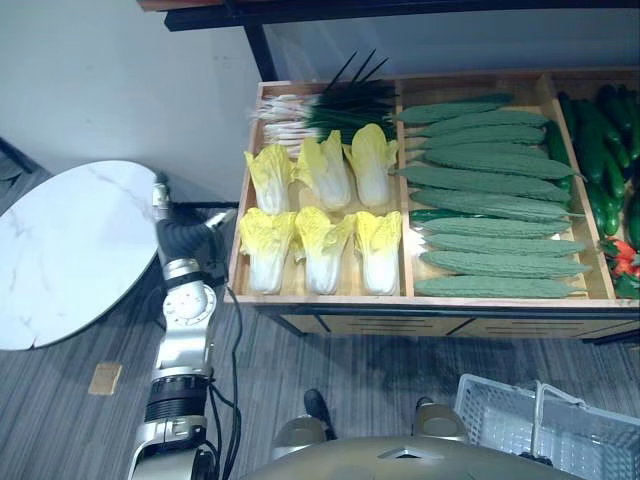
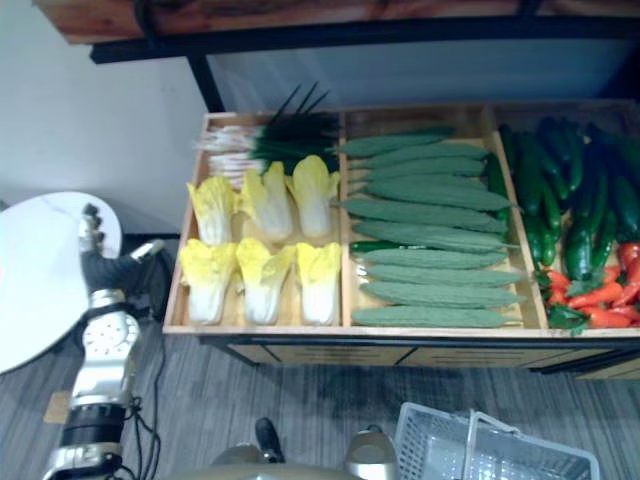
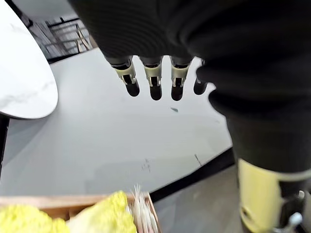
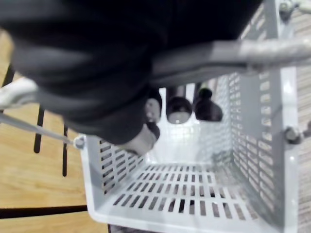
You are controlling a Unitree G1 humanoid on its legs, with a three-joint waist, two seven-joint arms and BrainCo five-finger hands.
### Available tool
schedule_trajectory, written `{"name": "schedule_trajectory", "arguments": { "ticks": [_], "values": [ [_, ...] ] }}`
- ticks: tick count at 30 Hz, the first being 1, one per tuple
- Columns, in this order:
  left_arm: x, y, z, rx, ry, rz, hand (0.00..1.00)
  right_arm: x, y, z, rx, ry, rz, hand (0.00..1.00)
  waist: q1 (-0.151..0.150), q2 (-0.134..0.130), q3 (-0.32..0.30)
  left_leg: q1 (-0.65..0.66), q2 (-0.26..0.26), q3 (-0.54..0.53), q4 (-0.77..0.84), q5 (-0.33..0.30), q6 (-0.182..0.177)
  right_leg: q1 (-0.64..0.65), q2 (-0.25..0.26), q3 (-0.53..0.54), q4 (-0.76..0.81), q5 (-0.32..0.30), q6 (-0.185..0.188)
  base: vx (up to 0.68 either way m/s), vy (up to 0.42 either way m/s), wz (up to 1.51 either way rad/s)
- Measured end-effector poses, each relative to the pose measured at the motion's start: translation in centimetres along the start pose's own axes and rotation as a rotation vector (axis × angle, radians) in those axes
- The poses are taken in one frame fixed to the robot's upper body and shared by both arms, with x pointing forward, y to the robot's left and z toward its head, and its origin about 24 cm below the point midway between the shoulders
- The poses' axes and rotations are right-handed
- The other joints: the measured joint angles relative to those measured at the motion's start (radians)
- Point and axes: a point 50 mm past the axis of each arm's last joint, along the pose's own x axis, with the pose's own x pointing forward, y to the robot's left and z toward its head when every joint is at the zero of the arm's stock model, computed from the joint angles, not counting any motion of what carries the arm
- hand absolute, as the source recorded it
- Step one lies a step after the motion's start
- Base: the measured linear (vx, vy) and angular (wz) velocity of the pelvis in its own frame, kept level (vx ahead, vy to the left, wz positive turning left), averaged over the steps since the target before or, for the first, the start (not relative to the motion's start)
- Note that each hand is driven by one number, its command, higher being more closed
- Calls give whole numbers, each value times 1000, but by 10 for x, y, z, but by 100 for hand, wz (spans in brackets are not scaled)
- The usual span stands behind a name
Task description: Pick vegetable in the basket
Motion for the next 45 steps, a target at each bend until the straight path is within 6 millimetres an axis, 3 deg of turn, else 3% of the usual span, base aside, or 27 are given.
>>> {"name": "schedule_trajectory", "arguments": {
  "ticks": [4,16,21,25,29,33,34,39,45],
  "values": [
    [-9,-26,-16,178,45,-149,0,0,0,2,-23,-8,2,100,-4,6,-4,8,12,20,1,-3,-4,0,14,17,-11,7,-4,13,-14,-14],
    [-31,-53,-64,506,187,-390,0,1,0,8,-34,-28,-9,100,-28,7,0,-2,21,61,4,-12,-17,-40,24,53,-6,8,-5,18,-2,-10],
    [-11,-59,-60,568,166,-401,0,3,5,32,-14,-93,-22,100,-42,11,64,-15,19,92,5,-9,-14,-91,24,83,29,9,-4,3,8,-20],
    [15,-71,-42,576,104,-391,0,7,4,63,-1,-173,-37,100,-48,19,113,-89,16,135,5,6,-7,-211,25,128,83,10,-5,-14,-2,-23],
    [35,-70,-25,580,45,-302,0,7,5,79,25,-212,-53,100,-43,14,170,-127,14,156,5,17,0,-270,29,151,107,18,-5,-22,-10,-14],
    [48,-69,-12,581,5,-265,0,8,0,92,47,-247,-66,100,-42,16,178,-179,12,172,4,18,-2,-323,25,161,97,41,2,-37,0,-4],
    [52,-70,-8,577,-6,-259,100,8,1,96,54,-258,-66,100,-42,15,181,-191,13,194,3,18,-2,-336,22,163,93,47,9,-64,7,3],
    [66,-76,14,553,-58,-231,100,7,1,103,67,-278,-68,100,-39,5,199,-226,7,247,-1,18,-2,-360,4,170,54,83,21,-39,8,4],
    [82,-69,29,560,-82,-184,100,6,7,104,64,-286,-47,100,-39,-24,215,-225,-19,261,-1,22,5,-345,-24,173,17,118,38,43,37,0]
  ]
}}
